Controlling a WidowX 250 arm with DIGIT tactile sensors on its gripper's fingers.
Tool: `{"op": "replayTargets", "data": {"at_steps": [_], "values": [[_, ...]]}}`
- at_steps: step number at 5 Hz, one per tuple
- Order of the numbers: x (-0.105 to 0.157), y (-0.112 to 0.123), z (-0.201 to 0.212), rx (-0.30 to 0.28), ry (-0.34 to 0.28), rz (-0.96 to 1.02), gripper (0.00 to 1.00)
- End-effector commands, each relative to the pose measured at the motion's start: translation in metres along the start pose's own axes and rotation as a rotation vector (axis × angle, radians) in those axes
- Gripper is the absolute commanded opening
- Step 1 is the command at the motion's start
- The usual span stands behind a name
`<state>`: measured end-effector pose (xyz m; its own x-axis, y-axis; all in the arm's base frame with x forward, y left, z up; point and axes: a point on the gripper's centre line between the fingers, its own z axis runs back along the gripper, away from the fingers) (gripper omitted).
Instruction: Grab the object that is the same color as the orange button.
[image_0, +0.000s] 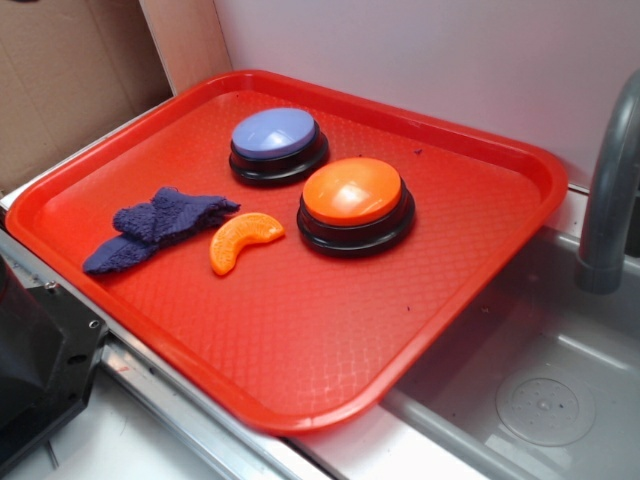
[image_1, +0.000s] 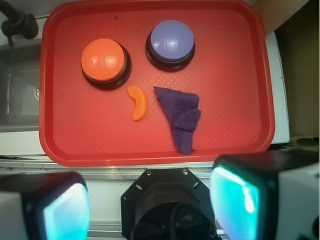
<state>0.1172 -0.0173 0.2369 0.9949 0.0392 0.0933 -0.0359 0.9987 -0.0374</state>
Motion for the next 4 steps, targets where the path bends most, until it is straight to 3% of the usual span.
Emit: {"op": "replayTargets", "data": {"at_steps": [1,3,4], "values": [[0.000,0.000,0.000,0.000,0.000,0.000,1.00],[0.015,-0.001,-0.041,0.092,0.024,0.166,1.00],[0.024,-0.003,-0.073,0.104,0.009,0.214,1.00]]}}
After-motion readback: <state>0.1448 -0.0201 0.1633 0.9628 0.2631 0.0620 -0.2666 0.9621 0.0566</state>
